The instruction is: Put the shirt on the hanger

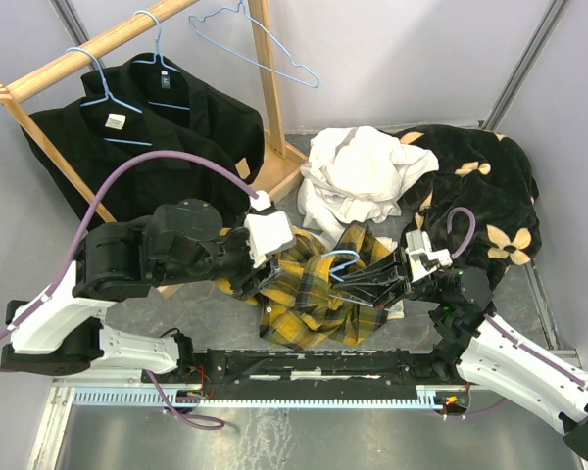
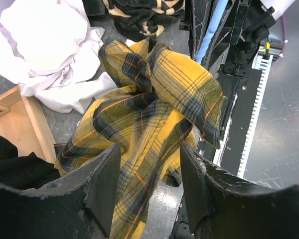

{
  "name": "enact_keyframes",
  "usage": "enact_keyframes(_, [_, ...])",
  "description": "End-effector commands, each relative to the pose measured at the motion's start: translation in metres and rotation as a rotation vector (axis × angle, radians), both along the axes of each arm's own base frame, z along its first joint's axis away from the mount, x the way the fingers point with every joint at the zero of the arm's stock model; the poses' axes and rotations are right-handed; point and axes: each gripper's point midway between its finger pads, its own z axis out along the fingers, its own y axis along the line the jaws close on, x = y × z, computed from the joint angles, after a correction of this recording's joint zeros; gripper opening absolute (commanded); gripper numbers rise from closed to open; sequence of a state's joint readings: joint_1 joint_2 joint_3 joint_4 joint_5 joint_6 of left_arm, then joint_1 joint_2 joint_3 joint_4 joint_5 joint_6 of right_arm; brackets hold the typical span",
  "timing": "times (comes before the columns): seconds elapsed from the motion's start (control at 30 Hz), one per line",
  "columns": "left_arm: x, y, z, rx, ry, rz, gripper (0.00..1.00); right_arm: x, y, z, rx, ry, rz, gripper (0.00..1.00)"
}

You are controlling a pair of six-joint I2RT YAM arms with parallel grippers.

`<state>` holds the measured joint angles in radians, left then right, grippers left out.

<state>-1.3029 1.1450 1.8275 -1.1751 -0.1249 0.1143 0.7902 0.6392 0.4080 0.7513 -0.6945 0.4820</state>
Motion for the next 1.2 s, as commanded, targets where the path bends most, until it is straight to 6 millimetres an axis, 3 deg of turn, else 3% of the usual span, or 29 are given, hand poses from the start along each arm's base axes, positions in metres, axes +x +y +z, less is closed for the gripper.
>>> enact_keyframes(0.0, [0.006, -0.017, 0.003, -0.003, -0.063, -0.042, 0.58, -0.015, -0.010, 0.041, 0.085, -0.103, 0.021, 0.00])
enact_keyframes(0.23, [-0.009, -0.038, -0.020, 0.037, 0.006, -0.144, 0.57, -0.016, -0.009, 0.046, 0.096, -0.110, 0.028, 0.00])
enact_keyframes(0.43, [-0.012, -0.041, -0.027, 0.057, 0.023, -0.162, 0.47, -0.016, -0.009, 0.046, 0.094, -0.105, 0.036, 0.00])
enact_keyframes(0.67, [-0.017, -0.044, -0.023, 0.041, 0.044, -0.179, 0.23, -0.013, -0.006, 0.046, 0.081, -0.098, 0.029, 0.00])
enact_keyframes(0.7, [-0.017, -0.044, -0.024, 0.044, 0.048, -0.179, 0.08, -0.010, -0.005, 0.043, 0.062, -0.089, 0.019, 0.00])
enact_keyframes(0.73, [-0.016, -0.044, -0.024, 0.047, 0.049, -0.171, 0.03, -0.005, -0.004, 0.040, 0.044, -0.080, -0.001, 0.00])
enact_keyframes(0.8, [-0.016, -0.044, -0.024, 0.056, 0.053, -0.164, 0.03, 0.006, -0.003, 0.034, 0.002, -0.080, -0.066, 0.04])
enact_keyframes(0.87, [-0.014, -0.042, -0.023, 0.060, 0.051, -0.155, 0.03, 0.016, -0.005, 0.028, -0.049, -0.079, -0.132, 0.15])
enact_keyframes(1.0, [-0.006, -0.035, -0.028, 0.073, 0.041, -0.094, 0.03, 0.037, -0.023, 0.021, -0.161, -0.077, -0.317, 0.38])
enact_keyframes(1.17, [0.006, -0.025, -0.035, 0.063, 0.029, 0.005, 0.03, 0.063, -0.082, 0.025, -0.226, -0.007, -0.656, 0.43])
